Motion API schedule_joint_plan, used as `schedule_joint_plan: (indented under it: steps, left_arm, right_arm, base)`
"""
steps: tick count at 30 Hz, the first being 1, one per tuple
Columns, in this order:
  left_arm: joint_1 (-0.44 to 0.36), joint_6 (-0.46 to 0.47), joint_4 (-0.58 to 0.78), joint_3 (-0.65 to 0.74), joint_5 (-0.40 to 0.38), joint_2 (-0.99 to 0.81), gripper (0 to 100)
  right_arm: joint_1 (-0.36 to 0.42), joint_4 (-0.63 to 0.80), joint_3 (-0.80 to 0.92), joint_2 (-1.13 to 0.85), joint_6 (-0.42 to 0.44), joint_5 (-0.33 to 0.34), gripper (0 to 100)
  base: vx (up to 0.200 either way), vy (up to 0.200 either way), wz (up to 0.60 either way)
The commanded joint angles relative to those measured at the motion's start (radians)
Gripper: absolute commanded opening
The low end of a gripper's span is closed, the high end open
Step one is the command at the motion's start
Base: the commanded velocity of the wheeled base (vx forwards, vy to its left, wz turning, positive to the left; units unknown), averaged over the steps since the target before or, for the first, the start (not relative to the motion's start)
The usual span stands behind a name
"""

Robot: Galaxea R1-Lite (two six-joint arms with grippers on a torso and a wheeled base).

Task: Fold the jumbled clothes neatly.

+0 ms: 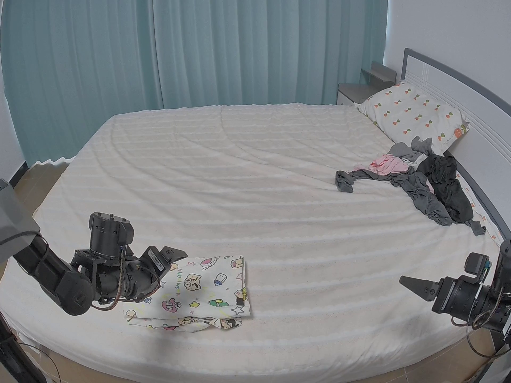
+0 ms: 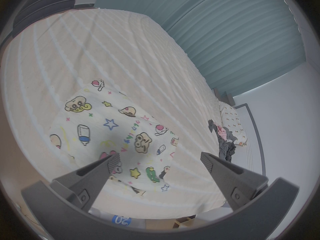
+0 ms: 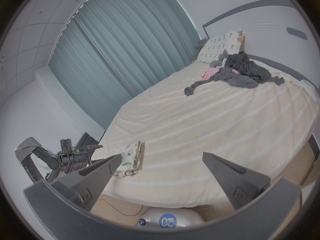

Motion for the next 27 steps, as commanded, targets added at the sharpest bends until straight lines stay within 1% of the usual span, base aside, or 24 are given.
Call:
schedule_joint_plan:
  steps: [1, 6, 9, 11, 13, 16, 18, 20, 21, 23, 24, 25, 27]
  left_arm:
    - [0.024, 0.000, -0.037, 0.059, -0.006, 0.008, 100]
    - [0.059, 0.003, -0.038, 0.070, -0.007, 0.000, 100]
    - [0.086, 0.003, -0.040, 0.073, -0.012, 0.003, 100]
    - [0.095, 0.008, -0.040, 0.086, -0.036, 0.001, 100]
    - [0.096, 0.014, -0.048, 0.106, -0.066, -0.003, 100]
    - [0.096, 0.017, -0.115, 0.142, -0.110, 0.000, 100]
    - [0.099, 0.017, -0.173, 0.169, -0.138, 0.006, 100]
    - [0.099, 0.017, -0.173, 0.169, -0.138, 0.006, 100]
    - [0.104, 0.019, -0.278, 0.212, -0.171, 0.020, 100]
    - [0.104, 0.019, -0.319, 0.229, -0.173, 0.037, 100]
    - [0.104, 0.019, -0.319, 0.229, -0.173, 0.037, 100]
    - [0.104, 0.019, -0.348, 0.235, -0.176, 0.052, 100]
    - [0.105, 0.019, -0.358, 0.240, -0.176, 0.060, 100]
  right_arm:
    - [0.132, -0.010, -0.092, 0.225, 0.056, -0.004, 100]
    - [0.216, -0.016, -0.170, 0.398, 0.124, 0.007, 100]
    - [0.231, -0.015, -0.224, 0.481, 0.136, 0.019, 100]
    - [0.231, -0.016, -0.259, 0.559, 0.134, 0.047, 100]
    - [0.230, -0.018, -0.283, 0.645, 0.133, 0.058, 100]
    - [0.230, -0.039, -0.317, 0.777, 0.127, 0.056, 100]
    - [0.230, -0.091, -0.319, 0.827, 0.122, 0.059, 100]
    - [0.230, -0.091, -0.319, 0.827, 0.122, 0.059, 100]
    - [0.221, -0.194, -0.339, 0.909, 0.085, 0.061, 100]
    - [0.207, -0.206, -0.376, 0.942, 0.075, 0.067, 100]
    - [0.207, -0.206, -0.376, 0.942, 0.075, 0.067, 100]
    - [0.199, -0.196, -0.408, 0.947, 0.076, 0.099, 100]
    - [0.199, -0.185, -0.423, 0.949, 0.076, 0.113, 100]
  base:
    - [0.000, 0.200, 0.00]
    - [0.000, 0.200, 0.00]
    - [0.000, 0.200, 0.00]
    - [0.000, 0.200, 0.00]
    - [0.000, 0.000, 0.00]
    - [0.000, 0.000, 0.00]
    - [0.000, 0.000, 0.00]
    - [0.000, 0.000, 0.00]
    - [0.000, 0.000, 0.00]
    - [0.000, 0.000, 0.00]
    - [0.000, 0.000, 0.00]
    - [0.000, 0.000, 0.00]
    - [0.000, 0.000, 0.00]
